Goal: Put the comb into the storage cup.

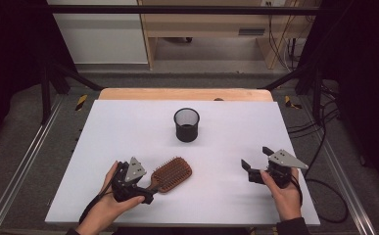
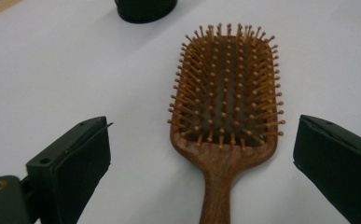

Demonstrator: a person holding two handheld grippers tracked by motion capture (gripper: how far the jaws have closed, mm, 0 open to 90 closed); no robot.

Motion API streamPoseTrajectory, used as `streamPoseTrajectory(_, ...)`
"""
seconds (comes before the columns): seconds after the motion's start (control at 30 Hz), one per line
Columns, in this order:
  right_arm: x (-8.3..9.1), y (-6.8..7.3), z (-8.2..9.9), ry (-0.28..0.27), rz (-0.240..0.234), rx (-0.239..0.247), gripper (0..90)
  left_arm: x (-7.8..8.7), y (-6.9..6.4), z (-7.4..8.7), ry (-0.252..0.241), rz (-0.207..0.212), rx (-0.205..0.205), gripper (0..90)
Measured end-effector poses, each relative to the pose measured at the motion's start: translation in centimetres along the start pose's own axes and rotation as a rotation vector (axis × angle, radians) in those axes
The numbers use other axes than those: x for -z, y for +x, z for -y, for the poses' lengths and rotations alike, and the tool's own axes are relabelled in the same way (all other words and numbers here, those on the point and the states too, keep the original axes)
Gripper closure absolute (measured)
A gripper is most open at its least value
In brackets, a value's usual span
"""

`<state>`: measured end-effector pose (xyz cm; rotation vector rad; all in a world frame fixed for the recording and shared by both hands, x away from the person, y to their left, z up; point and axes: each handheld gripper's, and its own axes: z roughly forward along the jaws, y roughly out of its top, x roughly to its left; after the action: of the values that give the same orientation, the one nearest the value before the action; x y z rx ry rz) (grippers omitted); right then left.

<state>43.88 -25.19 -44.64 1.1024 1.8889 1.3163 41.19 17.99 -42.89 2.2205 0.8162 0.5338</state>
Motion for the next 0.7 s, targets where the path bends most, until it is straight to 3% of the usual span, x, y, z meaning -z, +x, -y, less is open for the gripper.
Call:
streamPoseTrajectory(0.27, -0.1, 0.1, 0.1, 0.022, -0.003, 0.007, 7.9, -0.7, 0.0, 0.6, 0.079, 0.020, -0.003, 4.2)
streamPoseTrajectory(0.5, -0.1, 0.1, 0.1, 0.022, -0.005, 0.003, 7.9, -0.9, 1.0, 0.8, 0.107, 0.029, 0.041, 4.5)
streamPoseTrajectory(0.7, -0.1, 0.2, 0.1, 0.017, -0.007, -0.002, 7.9, -1.0, 1.2, 0.8, 0.117, 0.031, 0.045, 4.6)
